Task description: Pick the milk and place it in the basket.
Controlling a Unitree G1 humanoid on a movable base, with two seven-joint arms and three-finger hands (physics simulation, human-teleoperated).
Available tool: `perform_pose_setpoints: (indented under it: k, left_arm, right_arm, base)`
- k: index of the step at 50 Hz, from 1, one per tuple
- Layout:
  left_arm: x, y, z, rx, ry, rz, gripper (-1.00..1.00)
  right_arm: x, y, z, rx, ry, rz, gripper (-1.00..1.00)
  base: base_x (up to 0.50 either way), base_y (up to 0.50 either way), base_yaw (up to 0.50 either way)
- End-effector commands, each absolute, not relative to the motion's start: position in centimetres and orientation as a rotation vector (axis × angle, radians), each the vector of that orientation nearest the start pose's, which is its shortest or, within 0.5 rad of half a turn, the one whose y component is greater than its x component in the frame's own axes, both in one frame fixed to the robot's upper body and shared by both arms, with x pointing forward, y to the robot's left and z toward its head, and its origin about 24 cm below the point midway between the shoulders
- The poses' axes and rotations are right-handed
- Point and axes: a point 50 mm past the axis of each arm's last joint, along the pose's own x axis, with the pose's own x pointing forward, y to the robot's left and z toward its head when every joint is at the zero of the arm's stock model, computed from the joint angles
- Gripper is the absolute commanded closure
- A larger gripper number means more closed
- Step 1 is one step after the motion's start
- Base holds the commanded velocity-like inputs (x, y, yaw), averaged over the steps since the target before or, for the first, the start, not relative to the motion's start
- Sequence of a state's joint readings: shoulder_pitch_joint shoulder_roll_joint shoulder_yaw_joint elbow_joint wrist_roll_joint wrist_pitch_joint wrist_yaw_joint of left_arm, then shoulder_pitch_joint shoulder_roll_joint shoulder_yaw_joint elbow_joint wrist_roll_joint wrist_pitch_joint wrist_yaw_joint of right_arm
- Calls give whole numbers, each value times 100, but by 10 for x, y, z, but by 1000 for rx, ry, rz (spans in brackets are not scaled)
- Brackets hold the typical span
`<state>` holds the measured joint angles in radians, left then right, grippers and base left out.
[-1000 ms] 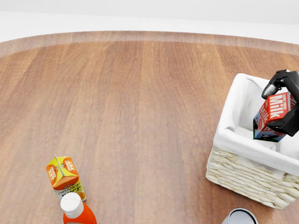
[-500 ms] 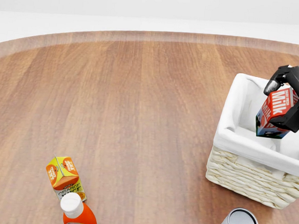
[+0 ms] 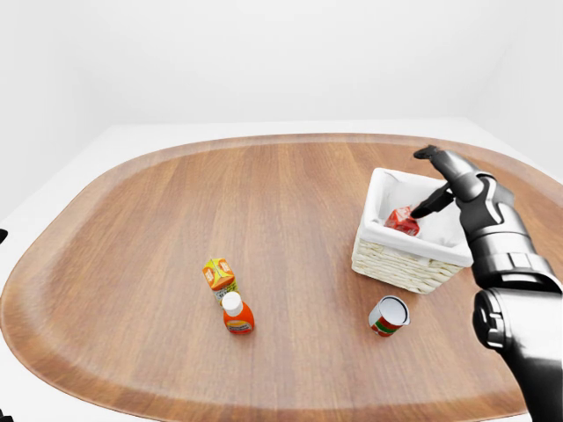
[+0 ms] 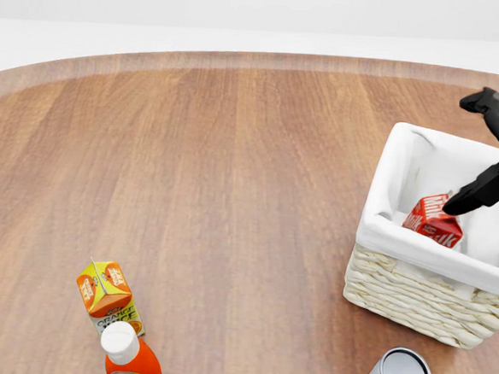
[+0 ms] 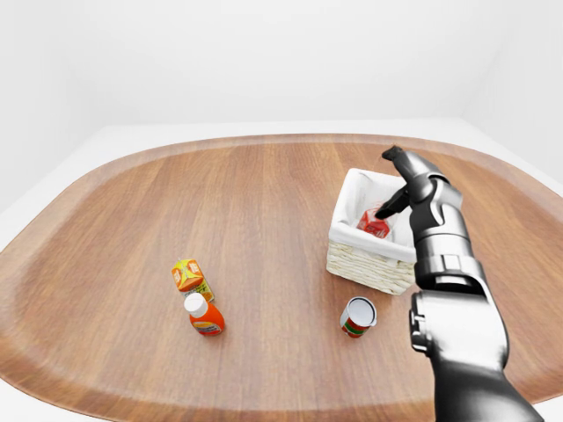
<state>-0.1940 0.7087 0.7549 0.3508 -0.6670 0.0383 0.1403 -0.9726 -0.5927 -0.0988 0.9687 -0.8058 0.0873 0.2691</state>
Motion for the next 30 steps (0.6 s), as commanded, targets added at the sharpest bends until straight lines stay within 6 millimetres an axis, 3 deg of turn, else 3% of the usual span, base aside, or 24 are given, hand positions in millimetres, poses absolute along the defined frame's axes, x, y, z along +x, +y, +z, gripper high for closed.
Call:
perform_pose_setpoints:
  k: [1, 30]
  left_arm:
    - [203, 440, 165, -212, -342, 861, -100]
    - [203, 440, 165, -209, -340, 860, -100]
  right_arm:
    - [387, -300, 190, -1113, 263, -166, -100]
    - [374, -306, 230, -1253, 247, -128, -100]
  base:
    - [0, 0, 0]
    - [0, 0, 0]
